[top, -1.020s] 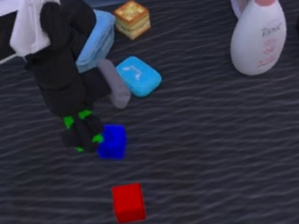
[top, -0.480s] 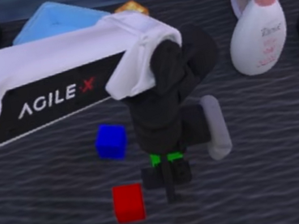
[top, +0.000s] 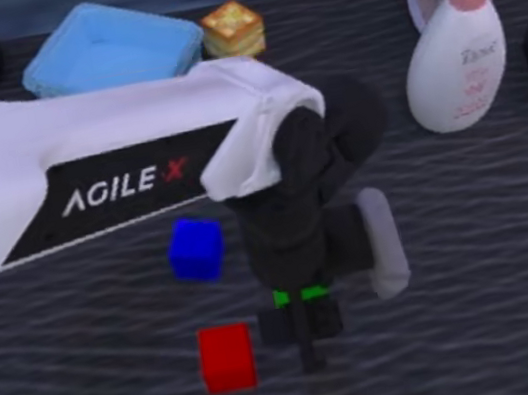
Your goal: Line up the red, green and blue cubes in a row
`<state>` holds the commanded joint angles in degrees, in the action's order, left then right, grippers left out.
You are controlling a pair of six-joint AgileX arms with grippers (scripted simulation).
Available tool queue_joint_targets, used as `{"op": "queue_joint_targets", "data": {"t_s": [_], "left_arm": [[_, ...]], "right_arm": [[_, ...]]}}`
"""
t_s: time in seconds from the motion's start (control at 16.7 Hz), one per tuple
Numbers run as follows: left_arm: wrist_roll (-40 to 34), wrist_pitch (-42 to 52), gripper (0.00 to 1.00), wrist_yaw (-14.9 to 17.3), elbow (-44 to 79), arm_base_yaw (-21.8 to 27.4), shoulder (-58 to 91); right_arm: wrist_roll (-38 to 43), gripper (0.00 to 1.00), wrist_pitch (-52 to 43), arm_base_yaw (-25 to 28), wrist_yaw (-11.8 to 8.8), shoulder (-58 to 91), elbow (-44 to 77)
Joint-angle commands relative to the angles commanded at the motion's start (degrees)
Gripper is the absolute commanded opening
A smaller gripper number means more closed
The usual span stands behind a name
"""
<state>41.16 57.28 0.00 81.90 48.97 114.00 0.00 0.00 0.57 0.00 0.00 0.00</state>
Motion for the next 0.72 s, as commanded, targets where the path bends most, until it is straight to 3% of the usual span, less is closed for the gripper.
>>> {"op": "queue_joint_targets", "data": {"t_s": [0.24,0.48,0.72], "left_arm": [[-0.06,-7.14,0.00,-0.07,-4.41,0.22,2.82],[-0.05,-7.49,0.00,-0.07,-4.67,0.26,3.06],[-0.05,-7.49,0.30,-0.07,-4.67,0.26,3.06]], "right_arm": [[0.00,1.00,0.00,0.00,0.00,0.00,0.00],[0.00,1.00,0.00,0.00,0.00,0.00,0.00],[0.00,1.00,0.00,0.00,0.00,0.00,0.00]]}}
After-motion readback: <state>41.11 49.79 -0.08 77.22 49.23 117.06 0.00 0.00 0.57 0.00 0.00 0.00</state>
